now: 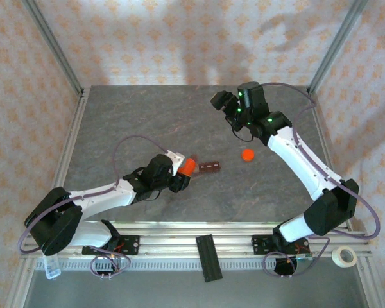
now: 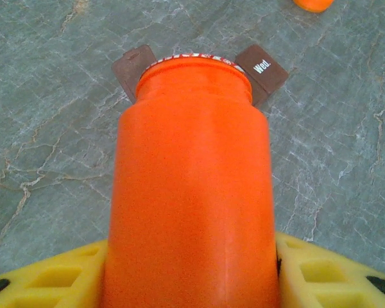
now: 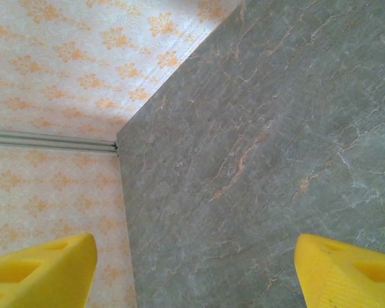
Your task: Sort the pills into containers
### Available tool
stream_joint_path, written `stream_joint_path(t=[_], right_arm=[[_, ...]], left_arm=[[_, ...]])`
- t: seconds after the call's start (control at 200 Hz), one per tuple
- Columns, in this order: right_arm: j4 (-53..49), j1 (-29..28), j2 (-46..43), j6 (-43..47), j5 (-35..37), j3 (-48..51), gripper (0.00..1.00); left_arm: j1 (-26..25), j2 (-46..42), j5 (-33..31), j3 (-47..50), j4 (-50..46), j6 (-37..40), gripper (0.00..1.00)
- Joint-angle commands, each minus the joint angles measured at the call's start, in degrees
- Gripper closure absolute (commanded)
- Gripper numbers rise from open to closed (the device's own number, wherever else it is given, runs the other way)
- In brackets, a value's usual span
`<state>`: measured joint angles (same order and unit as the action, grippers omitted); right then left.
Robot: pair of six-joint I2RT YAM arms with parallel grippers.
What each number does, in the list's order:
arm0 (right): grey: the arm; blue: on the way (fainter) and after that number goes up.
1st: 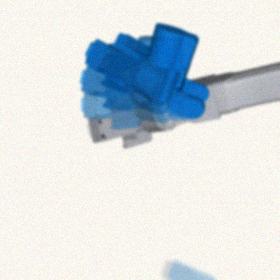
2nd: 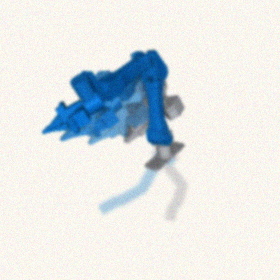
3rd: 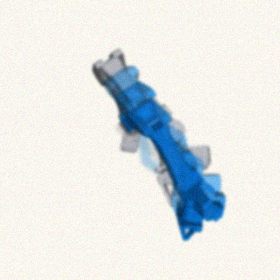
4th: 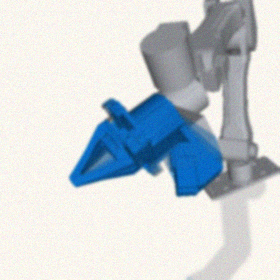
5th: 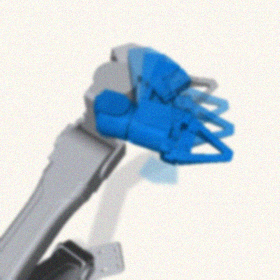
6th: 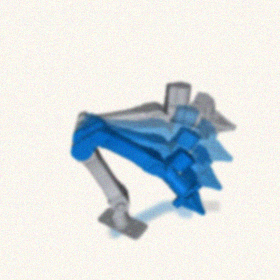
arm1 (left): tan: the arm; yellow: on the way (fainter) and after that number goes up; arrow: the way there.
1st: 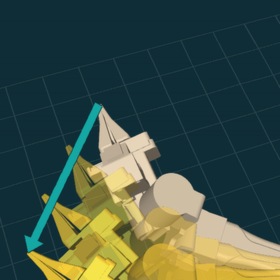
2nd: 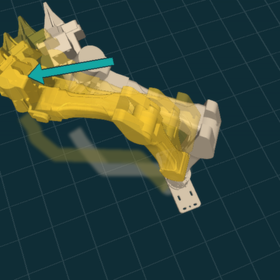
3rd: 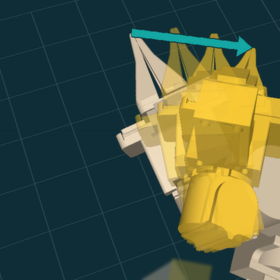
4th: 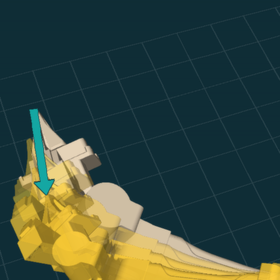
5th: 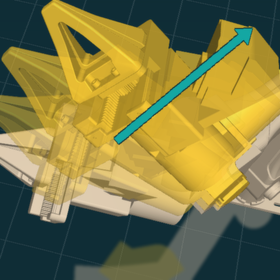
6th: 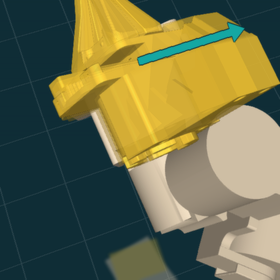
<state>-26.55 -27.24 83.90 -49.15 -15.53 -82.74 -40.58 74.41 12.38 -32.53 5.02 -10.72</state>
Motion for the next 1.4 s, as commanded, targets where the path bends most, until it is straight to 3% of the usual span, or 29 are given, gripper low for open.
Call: stream_joint_path(t=[0.0, 0.691, 1.221, 1.396], right_arm=[[0.71, -0.75, -0.73, -0.75, -0.29, -1.73, 0.2], [4.0, -1.02, -5.55, -0.14, 1.22, 1.65, 0.19], [6.14, -0.01, 2.14, -4.03, -9.4, -1.28, 0.19], [7.18, 0.17, 0.46, -3.74, -9.02, -0.11, 0.19]], left_arm=[[-0.52, -0.32, -0.83, 0.03, 1.07, -0.8, 1.0], [-1.03, 4.17, 0.18, -2.53, 0.75, -1.31, 1.0], [-1.32, 4.68, 0.86, -3.45, 0.27, -0.99, 1.0], [-1.26, 4.96, 1.04, -4.32, -1.21, -0.73, 1.0]])
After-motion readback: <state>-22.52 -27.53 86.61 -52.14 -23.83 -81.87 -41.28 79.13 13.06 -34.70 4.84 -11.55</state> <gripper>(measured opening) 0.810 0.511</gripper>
